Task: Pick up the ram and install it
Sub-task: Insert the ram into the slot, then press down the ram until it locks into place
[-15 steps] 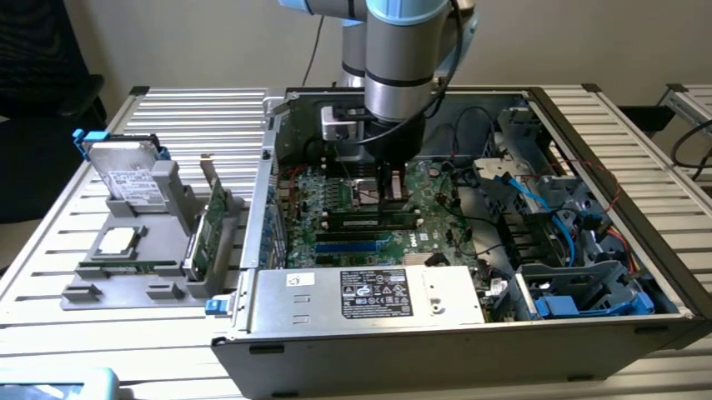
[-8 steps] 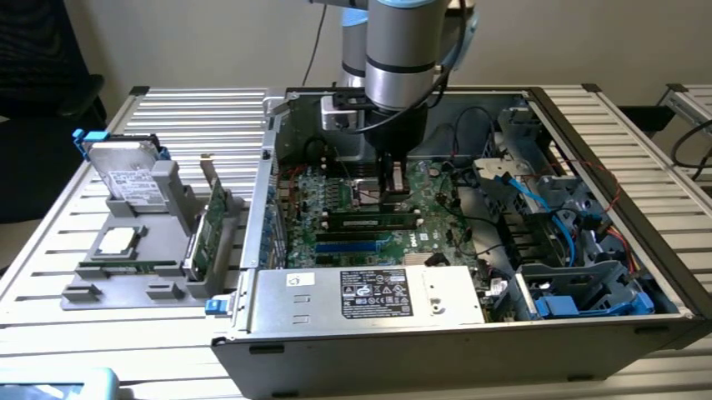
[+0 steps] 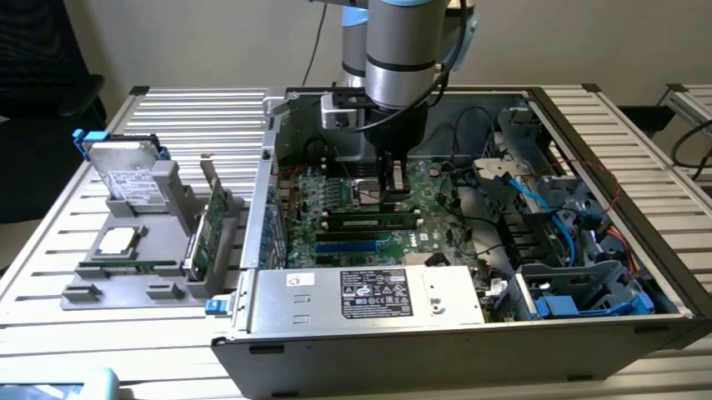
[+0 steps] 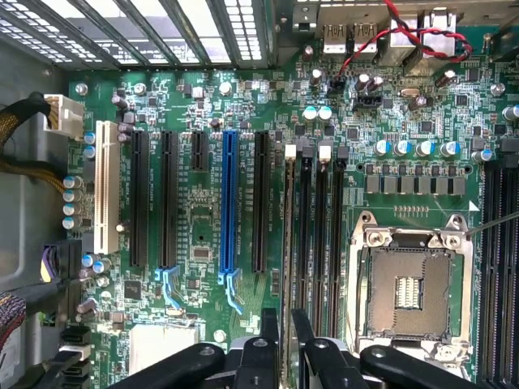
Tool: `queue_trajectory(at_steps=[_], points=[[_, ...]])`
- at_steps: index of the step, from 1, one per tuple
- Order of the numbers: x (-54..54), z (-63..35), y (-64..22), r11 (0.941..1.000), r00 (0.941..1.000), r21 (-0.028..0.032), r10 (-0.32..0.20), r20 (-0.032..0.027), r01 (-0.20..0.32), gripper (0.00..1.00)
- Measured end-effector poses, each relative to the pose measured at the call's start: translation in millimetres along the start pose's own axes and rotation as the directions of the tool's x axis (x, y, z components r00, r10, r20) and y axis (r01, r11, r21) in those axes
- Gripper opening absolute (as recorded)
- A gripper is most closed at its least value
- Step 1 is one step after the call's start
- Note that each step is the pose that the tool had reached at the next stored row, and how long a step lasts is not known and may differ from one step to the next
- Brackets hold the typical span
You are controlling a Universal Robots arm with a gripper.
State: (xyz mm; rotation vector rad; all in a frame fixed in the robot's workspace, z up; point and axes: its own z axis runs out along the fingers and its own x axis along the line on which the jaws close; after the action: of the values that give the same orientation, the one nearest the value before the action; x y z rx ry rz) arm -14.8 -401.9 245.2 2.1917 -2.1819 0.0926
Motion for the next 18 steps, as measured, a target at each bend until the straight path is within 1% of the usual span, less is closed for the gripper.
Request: queue_trajectory(at_steps=[5,7,8,9,14,16,18], points=[[0.0,0.0,0.0,1.0,1.0,0.0,0.0,0.0,0.0,0.21],[0.0,0.0,0.0,1.0,1.0,0.0,0.0,-0.0001,0.0,0.19],[0.0,0.0,0.0,1.0,1.0,0.0,0.0,-0.0001,0.0,0.13],[0.0,0.0,0.0,1.0,1.0,0.0,0.0,0.0,0.0,0.11],[0.0,0.0,-0.2,1.0,1.0,-0.0001,0.0,-0.0003,0.0,0.11],[-0.1,0.4,-3.3,1.0,1.0,0.0,0.0,-0.0007,0.0,0.11],[-0.1,0.9,-9.8,1.0,1.0,0.0,0.0,-0.0013,0.0,0.11]])
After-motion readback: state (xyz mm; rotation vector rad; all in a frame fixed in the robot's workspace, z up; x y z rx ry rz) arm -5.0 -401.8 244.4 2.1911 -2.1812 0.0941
